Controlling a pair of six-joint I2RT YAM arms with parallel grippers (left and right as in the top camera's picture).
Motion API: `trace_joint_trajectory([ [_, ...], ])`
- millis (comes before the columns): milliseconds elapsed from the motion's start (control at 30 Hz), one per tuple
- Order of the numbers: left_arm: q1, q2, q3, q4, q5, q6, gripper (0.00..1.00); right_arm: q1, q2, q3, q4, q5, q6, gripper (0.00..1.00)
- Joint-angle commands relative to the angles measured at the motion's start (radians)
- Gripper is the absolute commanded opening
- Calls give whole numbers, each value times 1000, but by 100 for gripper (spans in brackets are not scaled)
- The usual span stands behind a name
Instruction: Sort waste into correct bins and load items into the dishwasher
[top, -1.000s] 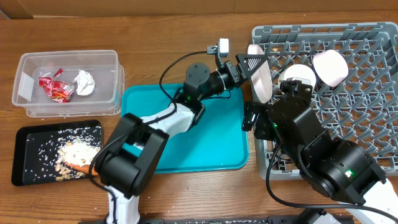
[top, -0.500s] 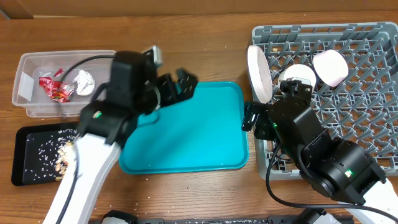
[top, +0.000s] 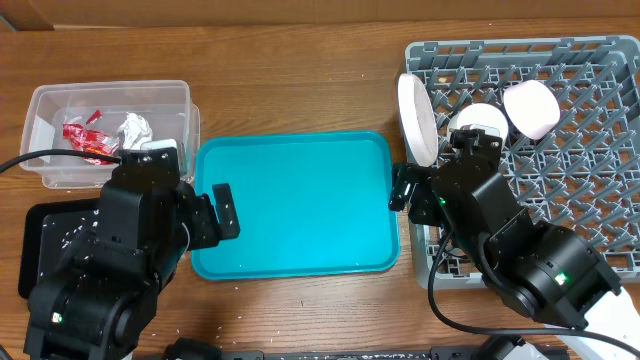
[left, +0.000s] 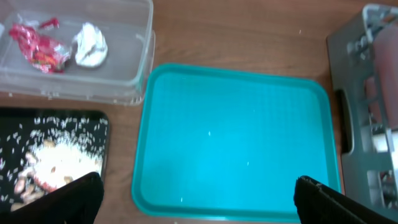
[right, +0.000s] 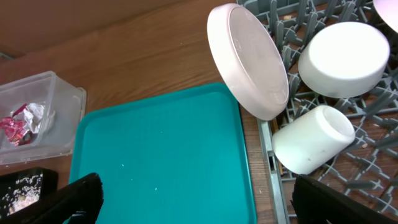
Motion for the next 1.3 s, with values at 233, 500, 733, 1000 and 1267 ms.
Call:
trace_joint_trajectory([
  [233,-8,51,14,5,-37,-4,100,-63,-224,15,-18,8,-9,100],
  [500,-8,111,14,5,-37,-4,100,-328,-493,-51,-58,174,-23,100],
  [733,-8,170,14,5,-37,-4,100,-421,-739,-375,211,195,-22,100],
  [1000,-8,250,14,5,-37,-4,100,-429,-1003,-890,566,94,-22,100],
  [1267,-7,337,14,5,-37,-4,100,-428,-1059,-1144,814,5,-18,100],
])
